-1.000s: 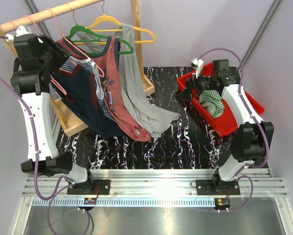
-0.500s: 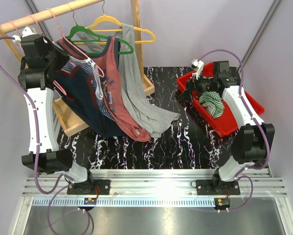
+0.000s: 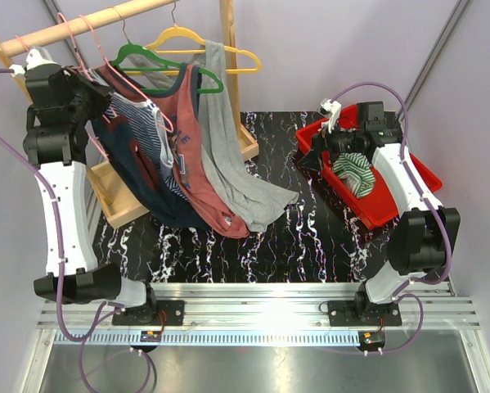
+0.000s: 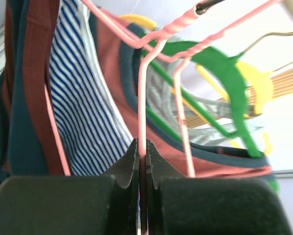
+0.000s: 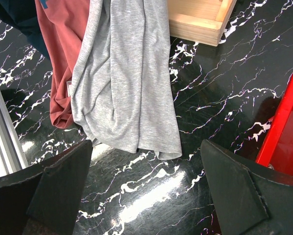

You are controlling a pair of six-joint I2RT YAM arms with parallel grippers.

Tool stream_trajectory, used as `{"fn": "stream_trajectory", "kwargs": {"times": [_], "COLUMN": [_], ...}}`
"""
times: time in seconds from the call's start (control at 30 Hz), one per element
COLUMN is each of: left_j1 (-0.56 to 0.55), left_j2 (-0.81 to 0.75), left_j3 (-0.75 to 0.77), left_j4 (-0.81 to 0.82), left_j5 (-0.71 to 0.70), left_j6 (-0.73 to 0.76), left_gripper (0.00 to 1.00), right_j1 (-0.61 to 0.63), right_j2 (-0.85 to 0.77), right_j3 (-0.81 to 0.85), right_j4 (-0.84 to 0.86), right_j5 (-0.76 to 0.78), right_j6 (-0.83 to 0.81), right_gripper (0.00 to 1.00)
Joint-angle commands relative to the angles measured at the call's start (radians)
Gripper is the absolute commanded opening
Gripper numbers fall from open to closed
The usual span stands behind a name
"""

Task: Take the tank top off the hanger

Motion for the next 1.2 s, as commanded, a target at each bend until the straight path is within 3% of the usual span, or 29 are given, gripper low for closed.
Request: {"fn": "stream_trajectory", "kwargs": {"times": [0.0, 0.63, 1.17], "left_j1": [0.004, 0.01, 0.011], "left_j2": [-0.07, -0.17, -0.331], "left_j3": [0.017, -0.081, -0.187], "left_j4": [0.125, 0.135, 0.092], "left_j5": [0.043, 0.158, 0.359], "left_j6": [-0.019, -0.061, -0.016], "left_gripper": [0.0, 0.0, 0.0], "right_j1": [0.009, 0.009, 0.009], "right_j2": [-0.046, -0.057, -0.057], "right_j3": [0.001, -0.01, 0.001], "right_j4": [0.007, 0.009, -0.016], "right_j5": [-0.001, -0.007, -0.03], "right_j6": [-0.016, -0.021, -0.048], "right_gripper": [1.0, 1.0, 1.0]}}
